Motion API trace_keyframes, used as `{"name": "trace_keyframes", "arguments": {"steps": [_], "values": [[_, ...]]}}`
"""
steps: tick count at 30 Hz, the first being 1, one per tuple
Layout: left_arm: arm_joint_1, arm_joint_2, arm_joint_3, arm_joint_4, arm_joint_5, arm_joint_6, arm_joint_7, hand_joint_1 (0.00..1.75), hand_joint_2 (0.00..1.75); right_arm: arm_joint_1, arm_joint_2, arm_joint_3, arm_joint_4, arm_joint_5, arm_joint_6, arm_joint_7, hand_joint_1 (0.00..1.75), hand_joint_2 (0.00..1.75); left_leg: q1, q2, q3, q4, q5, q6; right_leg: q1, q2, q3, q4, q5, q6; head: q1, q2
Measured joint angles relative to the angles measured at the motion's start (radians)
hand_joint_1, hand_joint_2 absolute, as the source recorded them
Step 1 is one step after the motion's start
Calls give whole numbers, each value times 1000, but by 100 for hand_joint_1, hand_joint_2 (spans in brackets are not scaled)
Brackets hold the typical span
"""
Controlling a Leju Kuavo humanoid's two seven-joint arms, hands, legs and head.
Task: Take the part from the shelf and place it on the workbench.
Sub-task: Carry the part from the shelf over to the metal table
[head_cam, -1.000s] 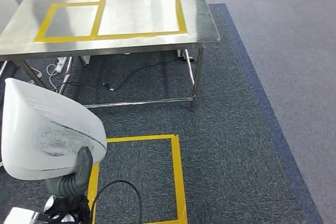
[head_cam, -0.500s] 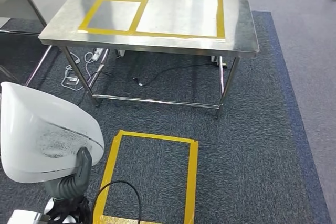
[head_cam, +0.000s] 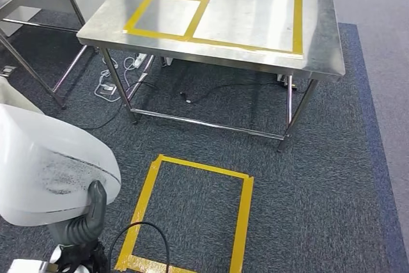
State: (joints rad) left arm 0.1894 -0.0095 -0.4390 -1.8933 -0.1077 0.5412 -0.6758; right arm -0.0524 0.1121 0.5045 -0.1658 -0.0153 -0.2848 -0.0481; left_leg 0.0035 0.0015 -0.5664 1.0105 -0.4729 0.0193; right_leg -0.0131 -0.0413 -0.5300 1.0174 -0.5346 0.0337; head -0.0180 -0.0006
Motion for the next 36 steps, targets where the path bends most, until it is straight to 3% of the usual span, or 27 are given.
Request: {"name": "trace_keyframes", "arguments": {"steps": [2, 4, 5, 6, 7, 9, 10, 12, 14, 16, 17, 19, 20, 21, 22, 24, 25, 27, 30, 32, 35, 36], "values": [[0, -2, 1, -2, 0, 1, 0, 175, 175, 0, -1, -1, 0, 5, 3, 4, 0, 0, 4, -2, 7, -8, 0, 12, -1, 23, -45, 85, -43, 7, 6, 0], [2, -4, 1, -3, 1, 2, 0, 175, 175, 1, -2, -1, 0, 9, 8, 8, 0, 0, 4, -4, 8, -8, -4, 19, -1, 36, -125, 226, -94, 9, 10, 0], [3, -4, 1, -3, 1, 2, 1, 175, 175, 2, -3, -1, 0, 11, 11, 9, 0, 0, 3, -7, 10, -8, -7, 20, -1, 38, -156, 273, -100, 10, 10, 0], [3, -3, 1, -3, 2, 2, 1, 175, 175, 4, -3, -1, 0, 13, 13, 9, 0, 0, 3, -11, 14, -7, -10, 20, -1, 38, -170, 283, -85, 11, 10, 0], [4, -3, 1, -3, 3, 2, 1, 175, 175, 5, -3, -1, 0, 14, 14, 7, 0, 0, 3, -15, 20, -7, -14, 18, -2, 38, -163, 251, -51, 10, 10, 0], [4, -3, 1, -3, 4, 3, 1, 175, 175, 6, -4, -1, 0, 15, 13, 1, 0, 0, 2, -20, 35, -6, -25, 11, -3, 41, -106, 114, 29, 8, 11, 0], [4, -3, 1, -3, 5, 3, 1, 175, 175, 5, -5, -1, 0, 15, 12, -3, 0, 0, 1, -22, 40, -4, -32, 7, -3, 44, -74, 53, 49, 6, 11, 0], [4, -3, 1, -3, 6, 3, 2, 175, 175, 3, -6, -1, 0, 15, 11, -8, 0, 0, -2, -24, 43, -3, -40, -4, -1, 48, -45, 4, 46, -2, 9, 0], [5, -2, 1, -4, 7, 4, 2, 175, 175, 3, -6, -1, 0, 15, 11, -8, 0, 0, -1, -24, 47, -5, -46, -13, -1, 47, -37, -2, 39, -14, 8, 0], [4, -2, 1, -4, 7, 7, 2, 175, 175, 5, -7, -2, 0, 15, 13, -5, 0, 0, 0, -20, 37, 31, -66, -23, -4, 44, -24, -9, 34, -26, 3, 0], [4, -1, 1, -5, 8, 8, 2, 175, 175, 5, -7, -2, 0, 14, 14, -2, 0, 0, 1, -18, 15, 79, -86, -27, -5, 42, -15, -12, 30, -31, 0, 0], [5, -1, 1, -5, 9, 10, 2, 175, 175, 6, -7, -2, 0, 13, 17, 4, 0, 0, 2, -16, -68, 221, -131, -33, -4, 39, -1, -13, 18, -37, -2, 0], [6, 0, 1, -5, 10, 11, 2, 175, 175, 6, -7, -2, 0, 12, 17, 6, 0, 0, 2, -16, -107, 278, -140, -33, -4, 38, 6, -13, 11, -37, -2, 0], [7, 0, 1, -5, 11, 12, 2, 175, 175, 8, -8, -2, 0, 12, 17, 8, 0, 0, 2, -16, -133, 302, -128, -33, -3, 37, 16, -13, 3, -37, -2, 0], [8, 1, 1, -5, 12, 12, 2, 175, 175, 9, -8, -2, 0, 12, 17, 9, 0, 0, 2, -16, -139, 285, -96, -31, -3, 37, 26, -13, -6, -36, -3, 0], [9, 2, 1, -5, 12, 12, 2, 175, 175, 11, -9, -2, 1, 12, 18, 9, 0, 0, 1, -13, -108, 167, -1, -22, -2, 37, 49, -14, -26, -32, -2, 0], [9, 3, 1, -5, 12, 12, 2, 175, 175, 11, -9, -2, 1, 12, 19, 9, 0, 0, -2, -11, -88, 112, 27, -18, -1, 37, 57, -15, -37, -28, -1, 0], [9, 3, 1, -5, 12, 13, 1, 175, 175, 11, -10, -2, 2, 12, 20, 9, 0, 0, -12, -6, -59, 49, 28, -6, -2, 34, 70, -17, -52, -16, 1, 0], [10, 4, 1, -6, 13, 14, 1, 175, 175, 6, -10, -2, 2, 13, 20, 9, 0, 0, -16, -11, -34, 25, 3, 14, -6, 28, 88, -2, -51, 3, 3, 0], [9, 2, 1, -8, 13, 13, 0, 175, 175, 1, -10, -2, 1, 14, 20, 9, 0, 0, -12, -14, -11, 17, -7, 26, -6, 32, 47, 71, -58, 8, 5, 0], [10, 1, 0, -8, 13, 11, 0, 175, 175, 0, -11, -2, 1, 14, 20, 9, 0, 0, -12, -15, 13, 15, -31, 35, -5, 38, -93, 245, -118, 12, 9, 0], [11, 1, 0, -8, 13, 11, 0, 175, 175, 2, -12, -2, 1, 14, 20, 10, 0, 0, -12, -17, 25, 15, -41, 35, -5, 38, -130, 269, -134, 13, 9, 0]]}}
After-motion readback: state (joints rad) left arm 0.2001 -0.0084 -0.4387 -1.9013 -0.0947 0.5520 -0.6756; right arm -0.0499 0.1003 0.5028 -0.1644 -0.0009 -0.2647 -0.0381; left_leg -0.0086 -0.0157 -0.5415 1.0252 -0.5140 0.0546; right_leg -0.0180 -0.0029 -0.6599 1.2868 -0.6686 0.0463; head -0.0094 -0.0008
